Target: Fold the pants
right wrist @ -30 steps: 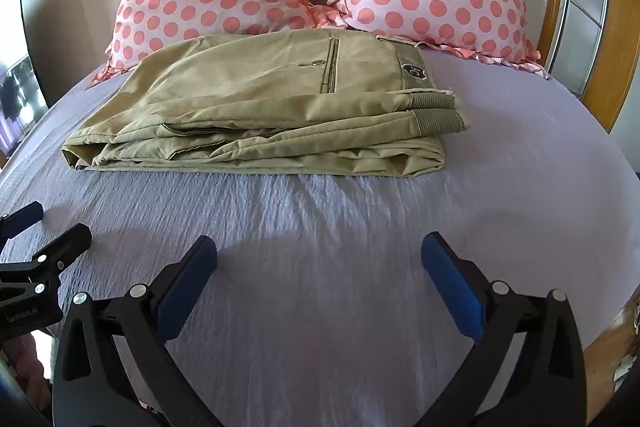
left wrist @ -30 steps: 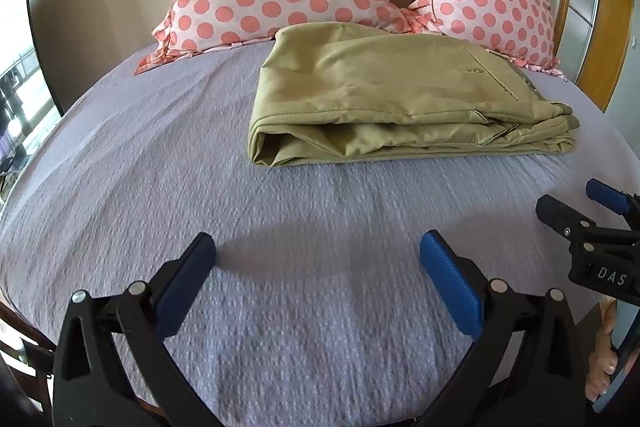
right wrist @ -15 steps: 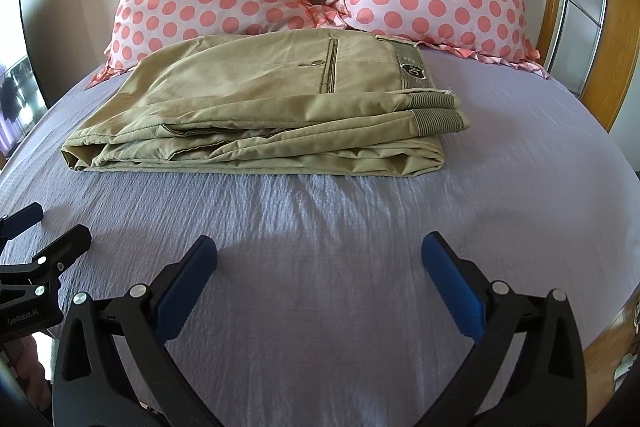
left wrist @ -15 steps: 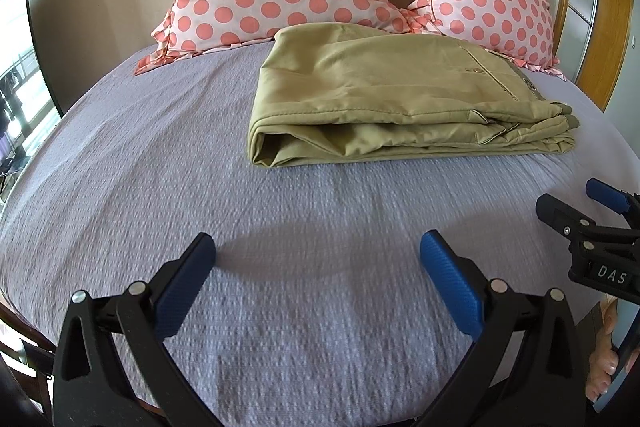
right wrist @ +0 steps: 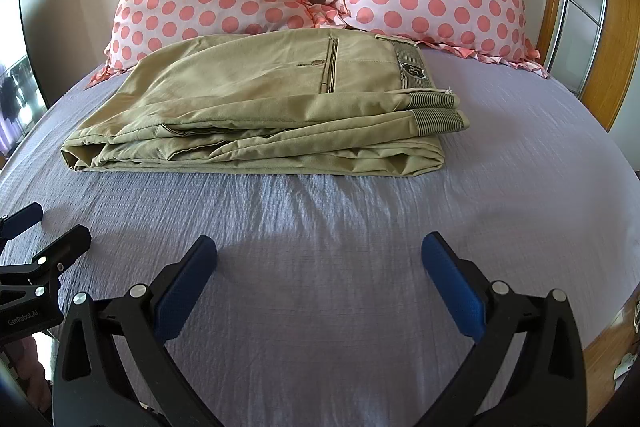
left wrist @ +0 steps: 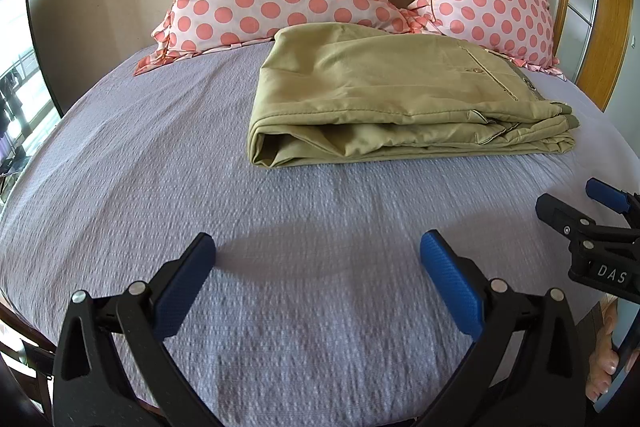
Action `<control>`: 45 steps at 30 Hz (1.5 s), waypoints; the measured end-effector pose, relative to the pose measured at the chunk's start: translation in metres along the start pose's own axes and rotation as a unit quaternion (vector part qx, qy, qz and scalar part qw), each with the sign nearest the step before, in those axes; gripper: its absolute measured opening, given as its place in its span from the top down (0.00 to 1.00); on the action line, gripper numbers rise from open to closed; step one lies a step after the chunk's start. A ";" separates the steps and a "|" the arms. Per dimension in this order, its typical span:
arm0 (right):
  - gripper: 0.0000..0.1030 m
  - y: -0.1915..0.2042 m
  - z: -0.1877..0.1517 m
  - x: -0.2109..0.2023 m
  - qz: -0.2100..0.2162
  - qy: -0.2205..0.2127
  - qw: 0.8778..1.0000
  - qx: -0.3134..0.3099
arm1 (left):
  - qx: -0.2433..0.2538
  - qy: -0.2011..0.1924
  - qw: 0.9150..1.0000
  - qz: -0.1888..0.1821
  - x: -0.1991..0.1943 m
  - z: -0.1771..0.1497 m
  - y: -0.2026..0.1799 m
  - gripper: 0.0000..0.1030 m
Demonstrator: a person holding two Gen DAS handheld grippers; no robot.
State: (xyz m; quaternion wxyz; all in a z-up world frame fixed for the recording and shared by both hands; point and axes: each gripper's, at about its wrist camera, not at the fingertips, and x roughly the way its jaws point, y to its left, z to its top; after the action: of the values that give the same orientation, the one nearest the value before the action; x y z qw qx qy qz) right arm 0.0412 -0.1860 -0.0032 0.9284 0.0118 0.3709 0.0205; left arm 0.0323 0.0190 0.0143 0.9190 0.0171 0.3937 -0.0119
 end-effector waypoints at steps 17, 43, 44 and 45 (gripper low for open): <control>0.01 0.000 0.000 0.000 0.000 0.000 1.000 0.000 | 0.000 0.000 1.000 0.000 0.000 0.000 0.000 0.02; 0.01 0.000 0.000 0.000 0.000 0.001 1.000 0.000 | 0.000 0.010 1.000 0.000 0.001 0.001 -0.001 0.02; 0.01 0.000 0.000 0.000 0.000 0.001 1.000 0.000 | 0.000 0.011 1.000 0.000 0.002 0.002 -0.001 0.02; 0.01 0.000 0.000 0.000 0.000 0.001 1.000 0.000 | 0.000 0.013 1.000 -0.001 0.002 0.002 0.000 0.02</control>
State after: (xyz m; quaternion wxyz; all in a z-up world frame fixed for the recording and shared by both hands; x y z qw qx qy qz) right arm 0.0409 -0.1863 -0.0028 0.9280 0.0117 0.3718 0.0204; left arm 0.0349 0.0187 0.0140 0.9136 0.0173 0.4060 -0.0126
